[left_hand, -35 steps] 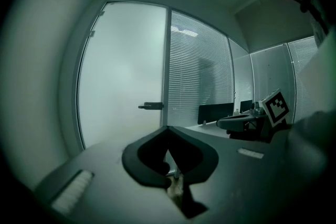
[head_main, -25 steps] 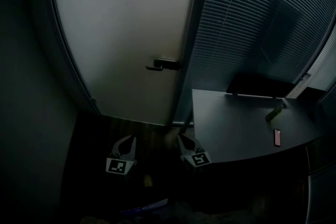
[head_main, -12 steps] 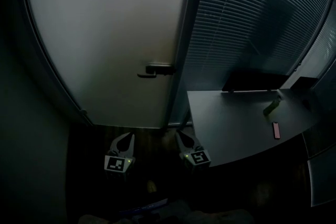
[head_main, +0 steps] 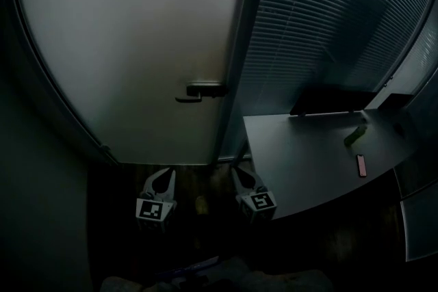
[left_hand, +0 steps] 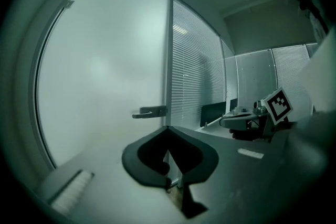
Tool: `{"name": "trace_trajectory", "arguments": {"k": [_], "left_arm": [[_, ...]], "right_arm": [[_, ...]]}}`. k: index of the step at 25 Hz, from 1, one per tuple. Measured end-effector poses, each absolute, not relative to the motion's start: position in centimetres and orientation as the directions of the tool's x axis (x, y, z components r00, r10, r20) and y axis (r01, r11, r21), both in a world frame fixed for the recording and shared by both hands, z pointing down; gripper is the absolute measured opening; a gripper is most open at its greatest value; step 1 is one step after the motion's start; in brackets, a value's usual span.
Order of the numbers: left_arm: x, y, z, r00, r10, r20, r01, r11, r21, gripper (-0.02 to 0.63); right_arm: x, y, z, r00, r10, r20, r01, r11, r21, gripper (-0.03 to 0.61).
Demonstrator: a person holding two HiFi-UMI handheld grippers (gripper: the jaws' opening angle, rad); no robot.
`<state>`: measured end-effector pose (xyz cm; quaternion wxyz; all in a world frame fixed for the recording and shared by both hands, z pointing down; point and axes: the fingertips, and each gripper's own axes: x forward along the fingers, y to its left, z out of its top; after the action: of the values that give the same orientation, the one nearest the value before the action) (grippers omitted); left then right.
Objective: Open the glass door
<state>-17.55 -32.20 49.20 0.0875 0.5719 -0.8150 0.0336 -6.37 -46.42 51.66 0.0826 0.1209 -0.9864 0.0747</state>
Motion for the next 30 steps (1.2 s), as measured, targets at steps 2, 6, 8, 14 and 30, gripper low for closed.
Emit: {"name": "trace_trajectory", "arguments": {"k": [2,6,8,14,30], "left_arm": [[-18.5,-32.9,49.2,-0.327,-0.928,0.178,-0.940,0.339,0.040,0.000],[-20.3,-34.3,49.4,-0.320,-0.930,0.181,-0.943,0.331,0.030,0.002],[-21.6,-35.2,49.3,-0.323,-0.927,0.189,-0.943,0.332,0.017,0.002],[-24.3,-38.3,49.2,-0.288,-0.941,0.179,-0.956,0.294,0.009,0.002],[-29.2,-46.8,50.1,-0.152,-0.959,0.239,-0.988,0.140,-0.066,0.003]], "right_arm": [[-7.4,-47.1,51.8,-0.958,-0.229,0.175,-0.253,0.959,-0.130,0.000],[-9.5,-48.5,52.1,-0.957,-0.233,0.172,-0.257,0.957,-0.132,0.000],[-10.7,-49.5,52.1,-0.956,-0.235,0.173,-0.260,0.956,-0.138,0.000],[-13.7,-52.1,52.7,-0.954,-0.240,0.182,-0.267,0.954,-0.139,0.000],[-18.2,-57.5,53.8,-0.947,-0.245,0.206,-0.279,0.948,-0.156,0.000]]}}
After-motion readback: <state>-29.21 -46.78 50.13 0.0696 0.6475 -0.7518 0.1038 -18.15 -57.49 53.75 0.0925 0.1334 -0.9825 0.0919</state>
